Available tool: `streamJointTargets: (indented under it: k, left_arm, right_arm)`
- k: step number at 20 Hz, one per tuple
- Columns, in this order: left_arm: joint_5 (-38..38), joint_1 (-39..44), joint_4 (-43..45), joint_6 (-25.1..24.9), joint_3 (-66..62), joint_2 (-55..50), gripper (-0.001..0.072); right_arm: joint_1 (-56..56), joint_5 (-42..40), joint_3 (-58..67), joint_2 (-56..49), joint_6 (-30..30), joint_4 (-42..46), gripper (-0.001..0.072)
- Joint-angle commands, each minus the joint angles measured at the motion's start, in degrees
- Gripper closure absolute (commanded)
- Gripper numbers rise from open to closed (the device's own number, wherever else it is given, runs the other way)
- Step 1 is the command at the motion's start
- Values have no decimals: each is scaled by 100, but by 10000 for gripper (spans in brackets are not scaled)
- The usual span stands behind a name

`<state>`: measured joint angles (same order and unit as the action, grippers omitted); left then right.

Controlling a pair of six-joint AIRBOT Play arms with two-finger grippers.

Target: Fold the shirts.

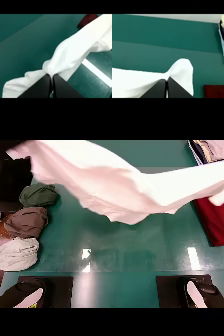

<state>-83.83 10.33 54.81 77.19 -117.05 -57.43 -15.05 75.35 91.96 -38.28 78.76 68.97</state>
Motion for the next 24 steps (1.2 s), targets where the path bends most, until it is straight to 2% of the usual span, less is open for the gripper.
streamJointTargets:
  k: [1, 4, 6, 8, 12, 14, 17, 22, 23, 24]
  left_arm:
    - [164, -2, 37, 256, -520, 459, 680]
    - [385, -2, 42, 249, -516, 745, 680]
    - [254, -2, 315, 238, -264, 739, 681]
    - [20, -2, 800, 240, 590, 706, 680]
    - [-24, -2, 1084, 236, 2970, 341, 680]
    - [343, -2, 1082, 208, 4113, -33, 679]
    - [1213, -4, 1119, -74, 5117, -809, 680]
    - [2369, -129, 1202, -52, 4699, -2208, 676]
    - [2444, -249, 1202, -37, 4516, -2361, 494]
    - [2479, -433, 1204, 133, 4299, -2474, 191]
  right_arm:
    - [-17, 415, 984, -249, 0, 17, 697]
    - [-17, 1115, 1729, -765, 24, -39, 697]
    - [55, 1727, 2004, -1235, 295, -39, 697]
    - [299, 2205, 1882, -1775, 529, -42, 697]
    - [1056, 2358, 584, -2767, 584, -24, 697]
    - [1344, 2166, -142, -3316, 505, -15, 696]
    - [1534, 1250, -841, -4079, 428, 2, 697]
    - [1530, 55, -791, -4933, 431, 7, 696]
    - [1471, -96, -682, -4994, 431, 2, 694]
    - [1419, -219, -549, -5031, 433, -7, 644]
